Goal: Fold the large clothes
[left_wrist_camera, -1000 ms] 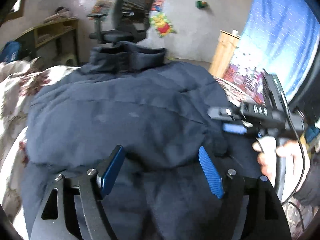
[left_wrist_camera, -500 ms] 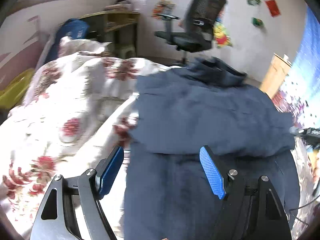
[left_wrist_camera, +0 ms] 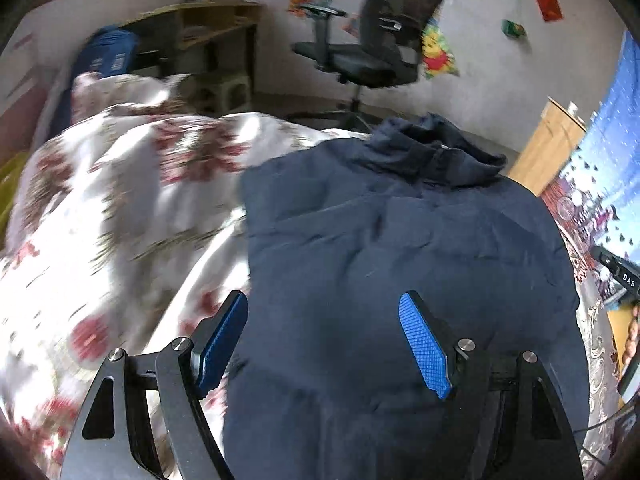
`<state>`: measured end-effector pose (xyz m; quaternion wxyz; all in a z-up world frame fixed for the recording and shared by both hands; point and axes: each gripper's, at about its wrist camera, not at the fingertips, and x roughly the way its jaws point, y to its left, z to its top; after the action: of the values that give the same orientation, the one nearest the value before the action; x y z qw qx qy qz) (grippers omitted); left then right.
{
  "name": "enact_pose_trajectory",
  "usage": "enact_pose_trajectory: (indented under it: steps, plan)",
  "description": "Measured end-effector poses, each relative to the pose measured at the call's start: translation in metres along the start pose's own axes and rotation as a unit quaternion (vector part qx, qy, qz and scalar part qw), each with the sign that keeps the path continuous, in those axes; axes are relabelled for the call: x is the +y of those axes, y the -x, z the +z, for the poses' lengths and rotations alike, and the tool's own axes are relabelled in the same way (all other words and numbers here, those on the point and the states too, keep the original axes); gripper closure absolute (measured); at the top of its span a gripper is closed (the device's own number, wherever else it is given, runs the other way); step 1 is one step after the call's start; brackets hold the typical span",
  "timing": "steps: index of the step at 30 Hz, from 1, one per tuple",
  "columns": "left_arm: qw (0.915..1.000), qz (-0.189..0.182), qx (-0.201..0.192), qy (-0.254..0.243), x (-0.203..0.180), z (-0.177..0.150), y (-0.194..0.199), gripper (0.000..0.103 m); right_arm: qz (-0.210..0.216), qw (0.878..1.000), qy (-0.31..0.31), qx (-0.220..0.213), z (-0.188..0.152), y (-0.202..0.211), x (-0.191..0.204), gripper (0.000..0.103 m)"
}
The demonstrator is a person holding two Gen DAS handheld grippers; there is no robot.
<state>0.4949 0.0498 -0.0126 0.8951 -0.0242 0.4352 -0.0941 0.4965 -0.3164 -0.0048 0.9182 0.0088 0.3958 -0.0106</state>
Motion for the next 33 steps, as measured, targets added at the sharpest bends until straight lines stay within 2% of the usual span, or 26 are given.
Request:
enact_pose_trajectory:
  steps: [1,2,5,7,10,15,19,21,24,26,28,30,33]
  plan:
    - [0.9999,-0.010,0.000,-0.010,-0.008,0.006,-0.012,0.030,0.016,1.000,0.017,-0.010,0.002,-0.005,0.004,0.072]
    - [0.9998,-0.016,0.001,-0.015,-0.012,0.010,-0.021,0.030,0.028,0.999,0.029,-0.013,0.001,-0.009,0.004,0.066]
    - [0.9982,-0.041,0.020,-0.039,-0.029,0.016,-0.054,0.030,0.087,0.994,0.065,0.013,-0.002,-0.034,0.019,0.066]
    - [0.9967,-0.045,0.032,-0.060,-0.038,0.013,-0.072,0.030,0.121,0.988,0.090,0.042,-0.011,-0.053,0.031,0.066]
    - [0.9940,-0.028,0.024,-0.103,-0.047,-0.001,-0.090,0.029,0.135,0.980,0.130,0.070,-0.029,-0.074,0.043,0.066]
    - [0.9931,-0.019,0.034,-0.111,-0.046,-0.013,-0.107,0.028,0.155,0.976,0.136,0.071,-0.050,-0.096,0.042,0.066]
    - [0.9919,-0.003,0.051,-0.117,-0.051,-0.011,-0.113,0.027,0.160,0.974,0.143,0.075,-0.049,-0.098,0.040,0.066]
    - [0.9936,-0.007,0.051,-0.101,-0.046,-0.002,-0.108,0.027,0.178,0.970,0.139,0.087,-0.039,-0.092,0.035,0.066]
    - [0.9950,0.006,0.043,-0.091,-0.040,0.017,-0.095,0.027,0.204,0.965,0.134,0.095,-0.020,-0.081,0.027,0.064]
    - [0.9960,0.008,0.027,-0.084,-0.036,0.043,-0.087,0.027,0.211,0.965,0.139,0.078,0.003,-0.072,0.021,0.054]
    - [0.9974,0.011,0.013,-0.070,-0.034,0.069,-0.083,0.027,0.202,0.967,0.143,0.057,0.031,-0.070,0.018,0.050]
    - [0.9982,0.016,-0.003,-0.058,-0.036,0.097,-0.085,0.027,0.192,0.970,0.142,0.043,0.055,-0.075,0.016,0.050]
    - [0.9977,0.027,-0.007,-0.063,-0.046,0.131,-0.097,0.027,0.177,0.972,0.146,0.046,0.101,-0.103,0.025,0.050]
